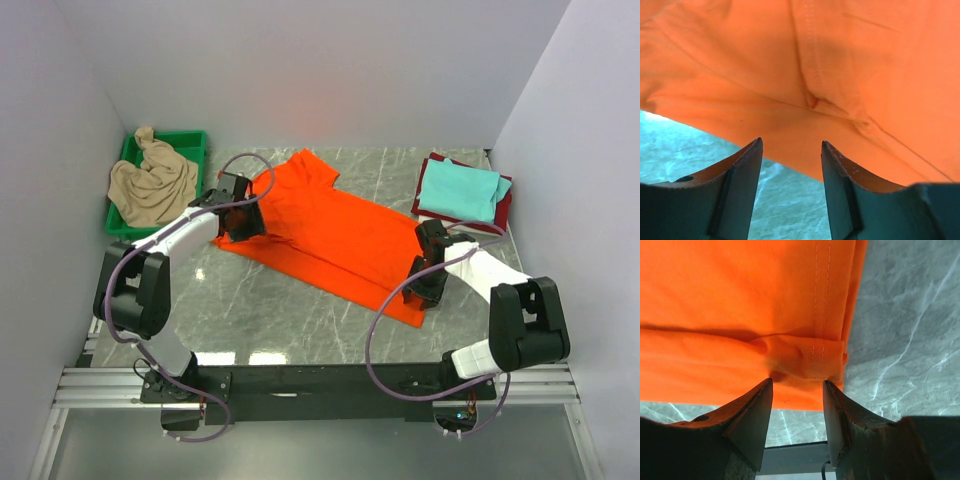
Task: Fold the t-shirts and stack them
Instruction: Fold the tshirt
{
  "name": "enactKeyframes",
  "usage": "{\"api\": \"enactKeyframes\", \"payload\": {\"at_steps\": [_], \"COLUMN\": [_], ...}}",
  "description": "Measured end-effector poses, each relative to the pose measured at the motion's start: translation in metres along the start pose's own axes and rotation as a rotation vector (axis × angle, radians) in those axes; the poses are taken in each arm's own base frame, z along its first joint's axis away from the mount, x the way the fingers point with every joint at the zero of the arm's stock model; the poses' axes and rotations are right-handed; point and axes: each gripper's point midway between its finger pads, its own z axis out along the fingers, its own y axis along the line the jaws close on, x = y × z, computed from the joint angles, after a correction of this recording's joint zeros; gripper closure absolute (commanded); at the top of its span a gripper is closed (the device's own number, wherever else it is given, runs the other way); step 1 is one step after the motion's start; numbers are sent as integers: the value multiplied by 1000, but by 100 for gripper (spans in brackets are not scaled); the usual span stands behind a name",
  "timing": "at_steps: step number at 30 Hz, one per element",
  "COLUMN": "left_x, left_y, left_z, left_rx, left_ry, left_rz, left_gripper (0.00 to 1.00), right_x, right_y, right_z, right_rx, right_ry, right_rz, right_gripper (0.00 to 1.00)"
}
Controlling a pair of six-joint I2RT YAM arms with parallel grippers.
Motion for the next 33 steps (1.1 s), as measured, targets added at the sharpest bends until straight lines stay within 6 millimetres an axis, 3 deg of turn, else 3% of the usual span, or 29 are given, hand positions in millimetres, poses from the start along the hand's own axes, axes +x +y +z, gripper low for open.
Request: {"api": "enactKeyframes", "payload": {"at_steps": [21,33], "left_x": [5,21], "left_y": [-21,-29], "left_z": [2,17], "left_rx": [69,103], "left_ry": [14,75], "left_rz": [11,6], "left_gripper": [44,44], "right_x": [-41,-74], "right_y": [-2,-4], "right_z": [4,-11], "right_rx": [86,108], "right_ry": [-86,-181], "right_rz": [10,36], "right_gripper": [50,50]}}
